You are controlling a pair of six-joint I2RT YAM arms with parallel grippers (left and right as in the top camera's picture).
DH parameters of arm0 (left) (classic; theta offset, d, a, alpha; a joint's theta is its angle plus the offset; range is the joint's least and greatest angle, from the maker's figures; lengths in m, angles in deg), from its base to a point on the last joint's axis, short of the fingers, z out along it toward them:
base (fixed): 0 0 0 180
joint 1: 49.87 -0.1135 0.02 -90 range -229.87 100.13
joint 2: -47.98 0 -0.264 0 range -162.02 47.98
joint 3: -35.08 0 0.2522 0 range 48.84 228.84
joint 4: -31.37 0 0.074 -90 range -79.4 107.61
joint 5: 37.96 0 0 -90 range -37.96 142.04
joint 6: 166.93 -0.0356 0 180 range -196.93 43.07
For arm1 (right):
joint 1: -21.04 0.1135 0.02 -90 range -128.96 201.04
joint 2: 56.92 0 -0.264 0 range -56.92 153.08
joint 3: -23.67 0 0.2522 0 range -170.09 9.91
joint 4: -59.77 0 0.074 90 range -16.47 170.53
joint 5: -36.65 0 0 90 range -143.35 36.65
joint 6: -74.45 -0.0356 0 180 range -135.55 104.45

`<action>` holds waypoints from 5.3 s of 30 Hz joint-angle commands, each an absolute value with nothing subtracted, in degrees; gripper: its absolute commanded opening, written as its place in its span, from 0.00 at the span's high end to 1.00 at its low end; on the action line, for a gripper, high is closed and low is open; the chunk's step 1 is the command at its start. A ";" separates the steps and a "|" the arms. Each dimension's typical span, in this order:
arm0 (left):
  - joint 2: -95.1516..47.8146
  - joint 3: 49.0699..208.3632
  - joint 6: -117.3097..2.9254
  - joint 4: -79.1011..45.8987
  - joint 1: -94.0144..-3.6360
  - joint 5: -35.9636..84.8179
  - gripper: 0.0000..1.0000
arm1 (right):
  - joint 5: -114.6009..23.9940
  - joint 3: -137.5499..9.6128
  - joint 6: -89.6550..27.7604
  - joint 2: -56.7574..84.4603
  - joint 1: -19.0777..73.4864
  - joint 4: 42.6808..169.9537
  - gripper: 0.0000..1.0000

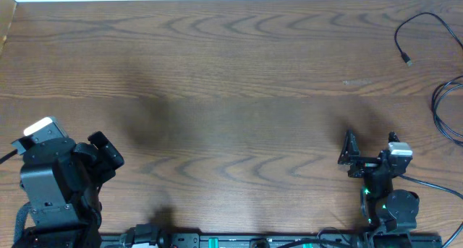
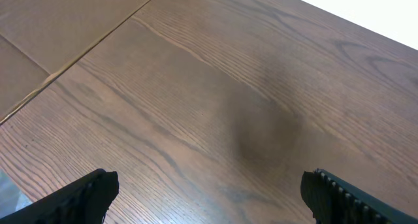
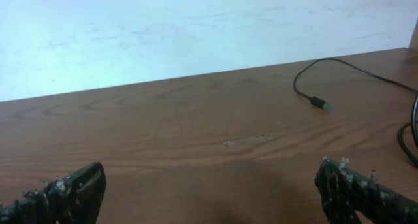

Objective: Untangle cables

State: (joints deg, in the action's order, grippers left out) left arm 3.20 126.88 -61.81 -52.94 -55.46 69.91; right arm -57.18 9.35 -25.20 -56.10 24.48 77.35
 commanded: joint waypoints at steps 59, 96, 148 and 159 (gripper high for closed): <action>23.53 61.22 -64.31 15.04 -55.15 30.04 0.02 | -57.27 9.59 -25.35 -56.60 23.98 77.43 0.01; 47.90 49.07 -72.87 14.49 -50.32 45.34 0.02 | -57.27 9.59 -25.35 -56.60 23.98 77.43 0.01; 47.75 49.07 -73.49 13.92 -50.32 46.74 0.02 | -57.27 9.59 -25.35 -56.60 23.98 77.43 0.01; 47.75 49.07 -73.49 13.94 -50.32 46.74 0.02 | -57.27 9.59 -25.35 -56.60 23.98 77.41 0.01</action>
